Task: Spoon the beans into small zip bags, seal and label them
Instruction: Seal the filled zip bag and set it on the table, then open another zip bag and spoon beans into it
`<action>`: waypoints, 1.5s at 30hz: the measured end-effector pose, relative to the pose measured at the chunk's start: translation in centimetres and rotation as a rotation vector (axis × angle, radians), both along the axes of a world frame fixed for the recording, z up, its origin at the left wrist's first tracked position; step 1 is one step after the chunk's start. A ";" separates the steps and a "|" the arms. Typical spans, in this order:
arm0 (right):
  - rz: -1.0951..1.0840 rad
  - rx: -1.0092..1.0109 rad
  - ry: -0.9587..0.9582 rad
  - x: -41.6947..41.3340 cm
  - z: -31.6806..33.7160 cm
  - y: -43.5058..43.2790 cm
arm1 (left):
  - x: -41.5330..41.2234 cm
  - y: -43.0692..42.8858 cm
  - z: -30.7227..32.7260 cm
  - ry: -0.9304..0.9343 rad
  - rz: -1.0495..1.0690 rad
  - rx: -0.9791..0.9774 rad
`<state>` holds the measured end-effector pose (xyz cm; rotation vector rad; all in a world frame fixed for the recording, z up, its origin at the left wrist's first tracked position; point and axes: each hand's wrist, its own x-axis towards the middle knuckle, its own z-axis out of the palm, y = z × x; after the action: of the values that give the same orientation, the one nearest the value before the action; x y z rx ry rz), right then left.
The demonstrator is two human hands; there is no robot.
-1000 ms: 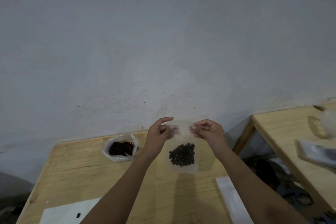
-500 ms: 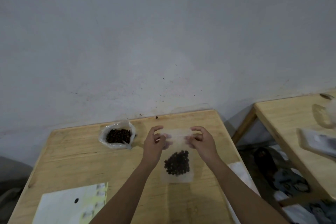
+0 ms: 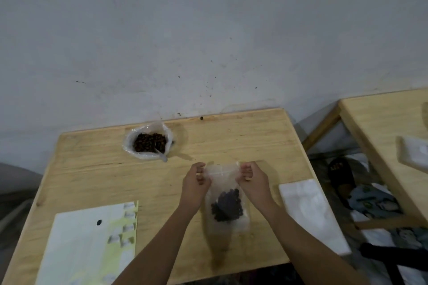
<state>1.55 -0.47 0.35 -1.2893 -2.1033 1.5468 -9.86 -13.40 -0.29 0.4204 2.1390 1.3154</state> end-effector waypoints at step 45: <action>-0.459 0.259 -0.101 15.1 -0.2 5.9 | 13.7 10.3 -1.9 0.272 -0.660 -0.074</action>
<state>16.68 5.46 0.17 -1.6293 -1.8108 1.0038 3.87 -3.14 -2.23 1.2078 1.9794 0.8292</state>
